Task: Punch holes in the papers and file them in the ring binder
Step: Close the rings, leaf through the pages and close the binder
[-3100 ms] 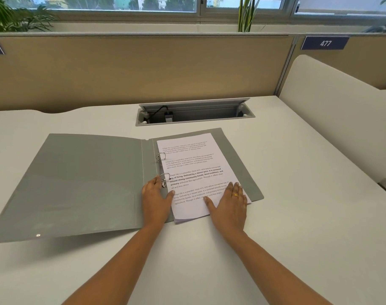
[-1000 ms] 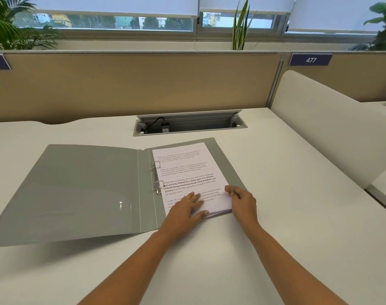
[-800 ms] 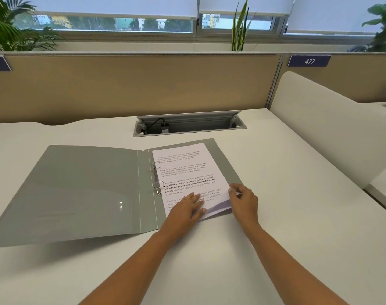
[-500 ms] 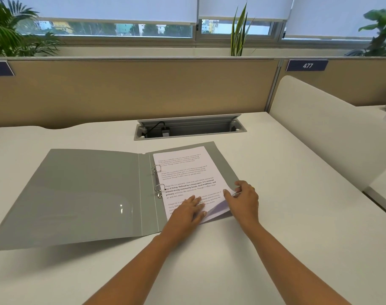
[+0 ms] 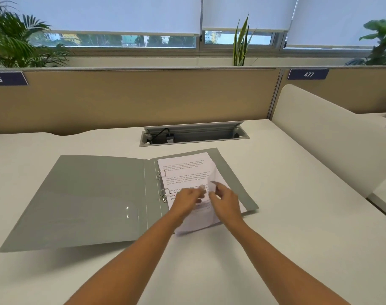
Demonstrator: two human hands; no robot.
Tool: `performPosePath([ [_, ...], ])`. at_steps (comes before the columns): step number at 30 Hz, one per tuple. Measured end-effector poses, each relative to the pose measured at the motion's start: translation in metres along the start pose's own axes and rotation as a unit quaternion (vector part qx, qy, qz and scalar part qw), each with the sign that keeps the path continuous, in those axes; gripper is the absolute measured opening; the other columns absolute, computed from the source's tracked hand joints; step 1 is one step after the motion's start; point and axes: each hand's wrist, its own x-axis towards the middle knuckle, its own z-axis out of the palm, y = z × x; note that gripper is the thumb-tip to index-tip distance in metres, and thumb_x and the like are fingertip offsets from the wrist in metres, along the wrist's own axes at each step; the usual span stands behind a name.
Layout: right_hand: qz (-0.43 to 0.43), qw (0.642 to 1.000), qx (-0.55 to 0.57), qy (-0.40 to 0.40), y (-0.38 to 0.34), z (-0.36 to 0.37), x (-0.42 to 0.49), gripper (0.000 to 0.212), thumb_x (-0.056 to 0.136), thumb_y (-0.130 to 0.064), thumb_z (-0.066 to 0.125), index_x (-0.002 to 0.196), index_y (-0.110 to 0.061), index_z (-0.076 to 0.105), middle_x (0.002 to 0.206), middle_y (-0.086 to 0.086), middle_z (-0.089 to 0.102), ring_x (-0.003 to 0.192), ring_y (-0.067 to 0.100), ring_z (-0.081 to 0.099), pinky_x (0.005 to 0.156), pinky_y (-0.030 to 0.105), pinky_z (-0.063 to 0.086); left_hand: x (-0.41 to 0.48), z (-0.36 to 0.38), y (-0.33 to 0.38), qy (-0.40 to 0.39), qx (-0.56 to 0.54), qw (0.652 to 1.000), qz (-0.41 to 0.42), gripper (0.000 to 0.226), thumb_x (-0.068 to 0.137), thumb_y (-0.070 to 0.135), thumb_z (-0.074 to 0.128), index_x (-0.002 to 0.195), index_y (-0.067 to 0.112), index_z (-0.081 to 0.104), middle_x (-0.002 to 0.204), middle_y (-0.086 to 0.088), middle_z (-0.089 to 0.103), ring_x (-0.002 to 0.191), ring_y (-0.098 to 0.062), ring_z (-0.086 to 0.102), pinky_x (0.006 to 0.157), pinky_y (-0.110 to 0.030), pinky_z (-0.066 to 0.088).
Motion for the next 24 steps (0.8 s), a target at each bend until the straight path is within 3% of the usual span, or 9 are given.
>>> performPosePath([
  [2, -0.036, 0.999, -0.019, -0.025, -0.003, 0.007, -0.005, 0.033, 0.096, -0.025, 0.045, 0.123, -0.015, 0.06, 0.116, 0.004, 0.067, 0.106, 0.02, 0.061, 0.088, 0.026, 0.046, 0.01, -0.008, 0.014, 0.029, -0.107, 0.992, -0.06, 0.032, 0.094, 0.037, 0.048, 0.097, 0.009, 0.064, 0.089, -0.009, 0.067, 0.083, -0.024, 0.065, 0.077, -0.031, 0.052],
  [4, -0.06, 0.995, -0.043, -0.06, -0.008, 0.013, -0.01, 0.035, 0.097, -0.029, 0.042, 0.126, -0.017, 0.058, 0.122, 0.003, 0.064, 0.111, 0.019, 0.06, 0.093, 0.025, 0.045, 0.016, -0.017, 0.024, 0.051, -0.145, 0.984, -0.087, 0.027, 0.092, 0.029, 0.054, 0.098, 0.004, 0.061, 0.09, -0.015, 0.066, 0.075, -0.026, 0.065, 0.066, -0.028, 0.056],
  [6, -0.087, 0.99, -0.068, -0.089, -0.012, 0.018, -0.013, 0.035, 0.098, -0.029, 0.041, 0.128, -0.019, 0.056, 0.125, 0.002, 0.062, 0.112, 0.019, 0.059, 0.096, 0.025, 0.043, 0.017, -0.026, 0.031, 0.065, -0.129, 0.986, -0.082, 0.021, 0.09, 0.01, 0.058, 0.104, -0.004, 0.059, 0.093, -0.02, 0.064, 0.068, -0.025, 0.063, 0.052, -0.024, 0.056],
  [8, -0.11, 0.985, -0.081, -0.108, -0.016, 0.02, -0.013, 0.036, 0.097, -0.031, 0.043, 0.129, -0.02, 0.054, 0.128, 0.0, 0.061, 0.115, 0.017, 0.057, 0.099, 0.024, 0.042, 0.018, -0.033, 0.029, 0.085, -0.09, 0.989, -0.076, 0.024, 0.085, -0.008, 0.056, 0.109, -0.007, 0.059, 0.089, -0.02, 0.061, 0.07, -0.027, 0.062, 0.049, -0.021, 0.055],
  [12, -0.115, 0.982, -0.054, -0.139, -0.02, 0.022, -0.01, 0.04, 0.094, -0.041, 0.045, 0.126, -0.021, 0.058, 0.129, -0.001, 0.06, 0.116, 0.016, 0.056, 0.098, 0.025, 0.042, 0.02, -0.046, 0.018, 0.137, -0.05, 0.986, -0.076, 0.027, 0.077, -0.01, 0.065, 0.103, -0.003, 0.065, 0.107, -0.022, 0.065, 0.09, -0.034, 0.065, 0.075, -0.038, 0.057],
  [14, -0.095, 0.987, -0.017, -0.129, -0.021, 0.019, -0.006, 0.039, 0.094, -0.04, 0.046, 0.122, -0.018, 0.06, 0.126, 0.0, 0.062, 0.115, 0.017, 0.056, 0.094, 0.024, 0.042, 0.017, -0.054, 0.014, 0.163, -0.061, 0.981, -0.08, 0.026, 0.075, -0.007, 0.069, 0.099, -0.001, 0.067, 0.107, -0.019, 0.066, 0.09, -0.032, 0.064, 0.083, -0.038, 0.055],
  [17, -0.063, 0.992, -0.025, -0.105, -0.014, 0.013, 0.005, 0.037, 0.094, -0.037, 0.047, 0.121, -0.016, 0.06, 0.127, 0.001, 0.061, 0.118, 0.018, 0.054, 0.099, 0.028, 0.04, 0.01, -0.076, 0.009, 0.195, -0.074, 0.975, -0.079, 0.028, 0.069, -0.003, 0.074, 0.096, 0.002, 0.07, 0.104, -0.013, 0.067, 0.09, -0.03, 0.065, 0.087, -0.037, 0.053],
  [20, -0.034, 0.992, -0.082, -0.092, 0.002, 0.008, 0.016, 0.037, 0.094, -0.037, 0.048, 0.122, -0.016, 0.059, 0.129, 0.002, 0.059, 0.121, 0.019, 0.051, 0.103, 0.034, 0.04, -0.003, -0.104, 0.004, 0.219, -0.095, 0.968, -0.081, 0.03, 0.066, -0.002, 0.077, 0.095, 0.003, 0.07, 0.097, -0.015, 0.069, 0.082, -0.028, 0.064, 0.08, -0.033, 0.052],
  [24, 0.006, 0.985, -0.152, -0.083, 0.018, 0.001, 0.027, 0.037, 0.093, -0.031, 0.05, 0.126, -0.013, 0.054, 0.133, 0.004, 0.055, 0.125, 0.023, 0.047, 0.102, 0.032, 0.036, -0.025, -0.144, -0.012, 0.268, -0.107, 0.953, -0.089, 0.033, 0.063, -0.002, 0.08, 0.095, 0.001, 0.07, 0.092, -0.014, 0.068, 0.08, -0.028, 0.063, 0.081, -0.035, 0.052],
])
